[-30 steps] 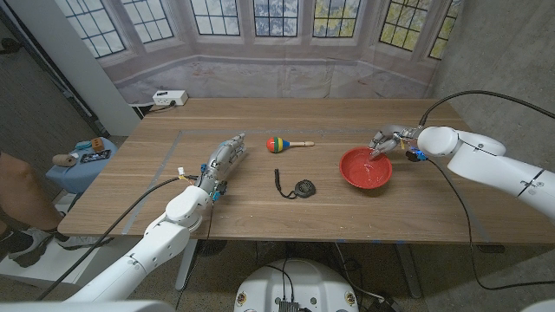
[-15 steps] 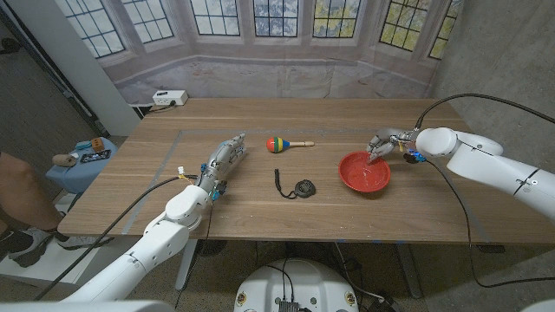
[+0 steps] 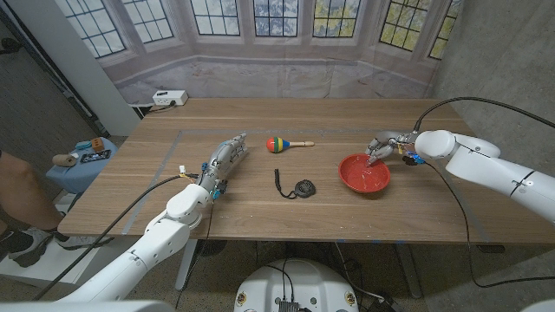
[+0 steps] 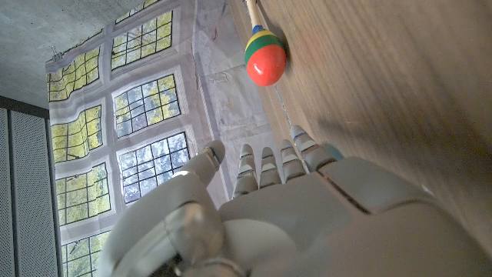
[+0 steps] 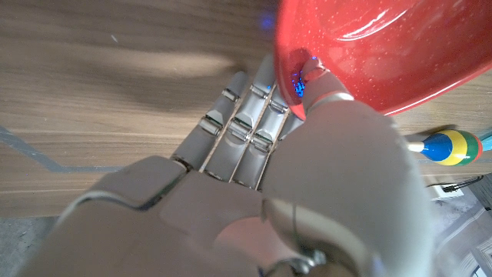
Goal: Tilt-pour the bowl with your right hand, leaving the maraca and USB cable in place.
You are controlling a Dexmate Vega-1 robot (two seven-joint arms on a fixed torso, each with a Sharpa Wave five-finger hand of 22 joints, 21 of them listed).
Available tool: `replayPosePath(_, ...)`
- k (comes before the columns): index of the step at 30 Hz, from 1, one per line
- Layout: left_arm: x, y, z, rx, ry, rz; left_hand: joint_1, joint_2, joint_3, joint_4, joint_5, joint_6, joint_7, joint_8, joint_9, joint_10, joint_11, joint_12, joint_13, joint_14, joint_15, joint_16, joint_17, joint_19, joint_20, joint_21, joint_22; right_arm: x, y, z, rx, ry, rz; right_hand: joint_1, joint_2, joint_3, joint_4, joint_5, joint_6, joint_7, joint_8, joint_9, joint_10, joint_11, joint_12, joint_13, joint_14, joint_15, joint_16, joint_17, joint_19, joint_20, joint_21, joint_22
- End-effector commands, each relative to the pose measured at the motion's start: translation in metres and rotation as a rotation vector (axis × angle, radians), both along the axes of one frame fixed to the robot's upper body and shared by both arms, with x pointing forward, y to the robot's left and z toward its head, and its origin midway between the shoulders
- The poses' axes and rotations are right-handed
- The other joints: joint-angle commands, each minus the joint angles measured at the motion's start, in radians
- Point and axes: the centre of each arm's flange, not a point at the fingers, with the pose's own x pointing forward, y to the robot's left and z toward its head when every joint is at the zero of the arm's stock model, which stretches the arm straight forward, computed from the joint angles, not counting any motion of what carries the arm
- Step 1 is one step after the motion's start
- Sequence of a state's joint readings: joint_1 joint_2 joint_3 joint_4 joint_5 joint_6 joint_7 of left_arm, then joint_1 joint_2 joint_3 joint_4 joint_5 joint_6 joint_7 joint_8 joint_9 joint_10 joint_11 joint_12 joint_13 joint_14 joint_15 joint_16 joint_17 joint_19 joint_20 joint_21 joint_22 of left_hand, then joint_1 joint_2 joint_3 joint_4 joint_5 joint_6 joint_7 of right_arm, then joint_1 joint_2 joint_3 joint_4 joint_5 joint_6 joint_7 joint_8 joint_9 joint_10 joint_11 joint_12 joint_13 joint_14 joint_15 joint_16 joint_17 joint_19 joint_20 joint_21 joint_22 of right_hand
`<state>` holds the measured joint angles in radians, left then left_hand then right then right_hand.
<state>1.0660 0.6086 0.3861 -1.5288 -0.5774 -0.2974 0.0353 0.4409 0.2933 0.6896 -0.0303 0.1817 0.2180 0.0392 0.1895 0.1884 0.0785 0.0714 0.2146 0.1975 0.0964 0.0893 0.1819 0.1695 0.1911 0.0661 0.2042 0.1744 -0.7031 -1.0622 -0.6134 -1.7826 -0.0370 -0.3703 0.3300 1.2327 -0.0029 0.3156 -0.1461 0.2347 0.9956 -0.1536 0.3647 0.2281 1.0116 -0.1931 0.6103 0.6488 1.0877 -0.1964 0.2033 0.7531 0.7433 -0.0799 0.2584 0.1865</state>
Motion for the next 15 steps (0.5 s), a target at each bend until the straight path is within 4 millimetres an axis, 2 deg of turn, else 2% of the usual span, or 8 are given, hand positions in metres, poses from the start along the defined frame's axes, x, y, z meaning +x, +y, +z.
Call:
replayPosePath(1, 0.0012, -0.0017, -0.0011, -0.002, 0.005, 0.000, -0.105, -0.113, -0.003, 0.000, 0.007, 0.009, 0.000, 0.001, 0.002, 0.005, 0.000, -0.001, 0.002, 0.008, 0.001, 0.002, 0.005, 0.005, 0.001, -0.002, 0.003, -0.0002, 0.0016, -0.0016, -0.005, 0.003, 0.008, 0.007, 0.016, 0.001, -0.002, -0.002, -0.027, 0.005, -0.012, 0.003, -0.021, 0.003, -0.017, -0.006, -0.023, -0.045, -0.008, 0.005, -0.009, -0.078, -0.005, 0.000)
replayPosePath(8, 0.0016, -0.0024, -0.0018, -0.001, 0.005, -0.002, -0.104, -0.113, -0.004, 0.000, 0.007, 0.009, 0.000, 0.000, 0.002, 0.005, -0.001, -0.001, 0.002, 0.008, 0.001, 0.002, 0.005, 0.004, 0.002, -0.003, 0.003, -0.0043, 0.0043, 0.0000, -0.010, -0.002, 0.015, -0.012, 0.017, -0.005, 0.004, -0.007, -0.080, 0.018, -0.036, 0.002, -0.059, 0.008, -0.052, -0.035, -0.066, -0.043, -0.022, -0.003, -0.022, -0.066, -0.014, -0.002)
replayPosePath(15, 0.0003, -0.0029, -0.0035, -0.001, 0.007, -0.003, -0.105, -0.113, -0.004, 0.001, 0.007, 0.009, 0.000, 0.000, 0.002, 0.005, -0.001, -0.001, 0.002, 0.008, 0.001, 0.002, 0.006, 0.003, 0.002, -0.003, 0.003, -0.0073, 0.0044, -0.0011, -0.010, 0.001, 0.023, -0.054, 0.010, -0.010, 0.015, -0.008, -0.116, 0.015, -0.058, -0.001, -0.086, 0.015, -0.081, -0.068, -0.109, -0.038, -0.031, -0.035, -0.032, -0.053, -0.022, -0.003)
